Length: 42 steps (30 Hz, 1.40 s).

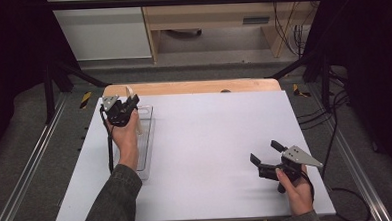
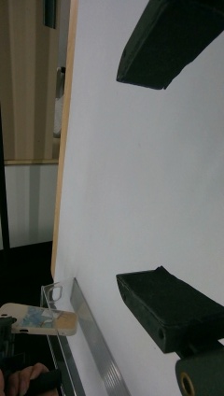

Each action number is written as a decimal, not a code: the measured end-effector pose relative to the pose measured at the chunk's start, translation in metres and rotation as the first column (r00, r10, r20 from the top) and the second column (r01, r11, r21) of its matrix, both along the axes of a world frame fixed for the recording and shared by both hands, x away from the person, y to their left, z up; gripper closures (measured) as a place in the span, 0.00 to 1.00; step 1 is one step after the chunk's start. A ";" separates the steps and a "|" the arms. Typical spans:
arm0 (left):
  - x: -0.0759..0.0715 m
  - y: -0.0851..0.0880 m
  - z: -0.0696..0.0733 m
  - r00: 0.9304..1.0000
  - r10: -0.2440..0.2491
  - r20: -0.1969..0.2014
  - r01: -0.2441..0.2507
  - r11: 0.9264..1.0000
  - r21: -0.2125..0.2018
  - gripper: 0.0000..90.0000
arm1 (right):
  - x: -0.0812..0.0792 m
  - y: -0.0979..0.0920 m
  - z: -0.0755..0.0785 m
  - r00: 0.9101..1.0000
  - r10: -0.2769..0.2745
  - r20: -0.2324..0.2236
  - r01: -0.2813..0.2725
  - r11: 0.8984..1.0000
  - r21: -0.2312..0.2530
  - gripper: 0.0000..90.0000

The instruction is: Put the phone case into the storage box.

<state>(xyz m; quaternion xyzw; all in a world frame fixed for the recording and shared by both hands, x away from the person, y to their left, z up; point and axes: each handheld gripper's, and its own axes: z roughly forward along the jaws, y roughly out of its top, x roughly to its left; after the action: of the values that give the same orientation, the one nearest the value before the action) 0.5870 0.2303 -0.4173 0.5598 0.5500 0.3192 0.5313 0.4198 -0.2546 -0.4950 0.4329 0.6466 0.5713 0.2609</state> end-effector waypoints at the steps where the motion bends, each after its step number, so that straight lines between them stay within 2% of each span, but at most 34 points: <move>1: 0.000 0.000 0.000 1.000 0.000 0.000 0.000 1.000 0.001 0.87 | 0.000 0.000 0.000 1.000 0.001 0.000 -0.001 1.000 0.000 0.05; 42: 0.005 0.003 -0.001 1.000 0.000 0.003 0.000 1.000 0.021 0.87 | 0.000 0.000 0.000 1.000 0.003 -0.004 -0.003 1.000 0.000 0.05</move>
<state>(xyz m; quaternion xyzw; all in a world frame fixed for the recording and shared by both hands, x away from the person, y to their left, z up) 0.5915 0.2331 -0.4187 0.5649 0.5457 0.3258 0.5263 0.4200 -0.2545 -0.4952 0.4332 0.6476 0.5709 0.2586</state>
